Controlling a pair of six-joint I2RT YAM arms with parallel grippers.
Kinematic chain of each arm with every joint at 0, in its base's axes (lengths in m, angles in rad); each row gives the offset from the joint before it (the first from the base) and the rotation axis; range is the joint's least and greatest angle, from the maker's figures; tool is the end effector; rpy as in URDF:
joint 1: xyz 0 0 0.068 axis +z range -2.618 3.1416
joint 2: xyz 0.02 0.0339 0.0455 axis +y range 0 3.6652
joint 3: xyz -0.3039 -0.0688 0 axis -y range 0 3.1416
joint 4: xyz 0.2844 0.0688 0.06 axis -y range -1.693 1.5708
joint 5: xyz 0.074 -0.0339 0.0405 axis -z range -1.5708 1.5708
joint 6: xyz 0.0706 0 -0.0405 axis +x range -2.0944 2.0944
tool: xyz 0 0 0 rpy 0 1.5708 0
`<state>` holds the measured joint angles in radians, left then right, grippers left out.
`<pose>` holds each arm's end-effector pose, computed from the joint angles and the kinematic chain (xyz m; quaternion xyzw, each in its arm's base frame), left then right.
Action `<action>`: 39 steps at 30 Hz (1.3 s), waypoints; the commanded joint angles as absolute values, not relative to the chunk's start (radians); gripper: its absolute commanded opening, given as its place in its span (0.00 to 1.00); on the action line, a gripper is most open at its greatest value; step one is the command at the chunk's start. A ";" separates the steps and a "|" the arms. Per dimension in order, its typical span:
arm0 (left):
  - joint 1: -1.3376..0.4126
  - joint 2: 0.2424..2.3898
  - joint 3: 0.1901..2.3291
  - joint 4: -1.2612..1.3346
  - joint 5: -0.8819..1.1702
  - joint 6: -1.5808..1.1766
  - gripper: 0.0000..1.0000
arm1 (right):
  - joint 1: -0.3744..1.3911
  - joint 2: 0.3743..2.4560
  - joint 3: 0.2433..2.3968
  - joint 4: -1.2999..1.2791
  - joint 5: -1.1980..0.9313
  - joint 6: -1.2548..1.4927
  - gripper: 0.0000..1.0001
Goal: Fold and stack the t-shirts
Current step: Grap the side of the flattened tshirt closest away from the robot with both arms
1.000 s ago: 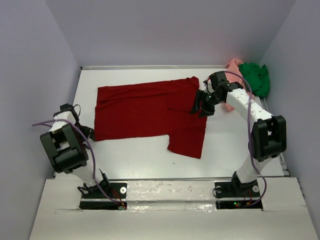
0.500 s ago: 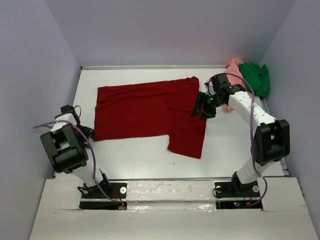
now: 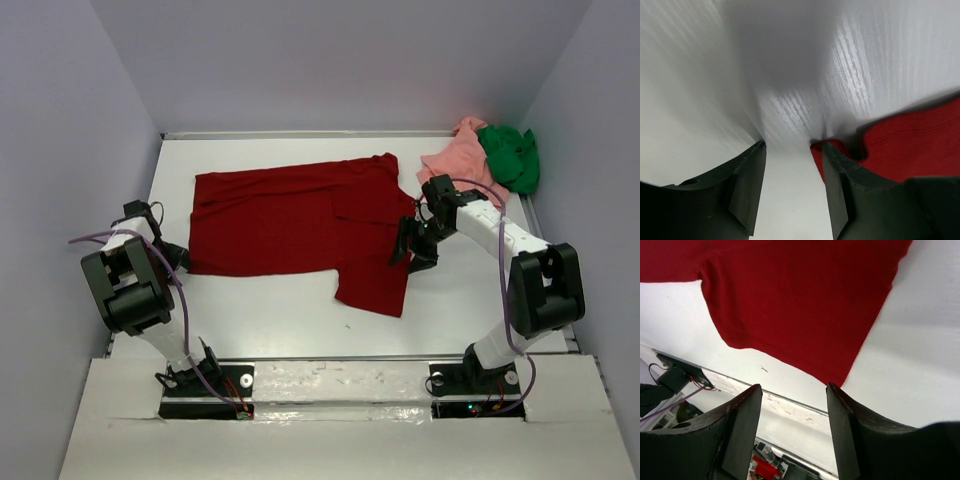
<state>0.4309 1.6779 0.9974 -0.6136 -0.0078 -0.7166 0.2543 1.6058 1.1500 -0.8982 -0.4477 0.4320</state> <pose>0.3185 0.1470 0.1443 -0.5380 0.8315 -0.0158 0.1370 0.3233 0.1156 0.2115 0.0621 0.9676 0.2433 0.0251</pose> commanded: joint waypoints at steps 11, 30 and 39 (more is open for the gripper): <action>0.419 1.733 1.078 -0.623 -0.032 -0.686 0.52 | 0.249 1.399 0.928 -0.910 -0.439 0.535 0.60; 0.407 1.533 0.968 -0.589 0.074 -0.718 0.75 | 0.249 1.374 0.782 -0.835 -0.494 0.557 0.61; 0.408 1.568 0.951 -0.555 0.064 -0.704 0.74 | 0.249 1.423 0.704 -0.704 -0.535 0.598 0.57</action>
<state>0.4114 1.5719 0.9661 -0.5690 0.0616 -0.7120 0.2543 1.4124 0.7177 -0.7959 -0.5076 0.5713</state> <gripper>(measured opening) 0.745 0.576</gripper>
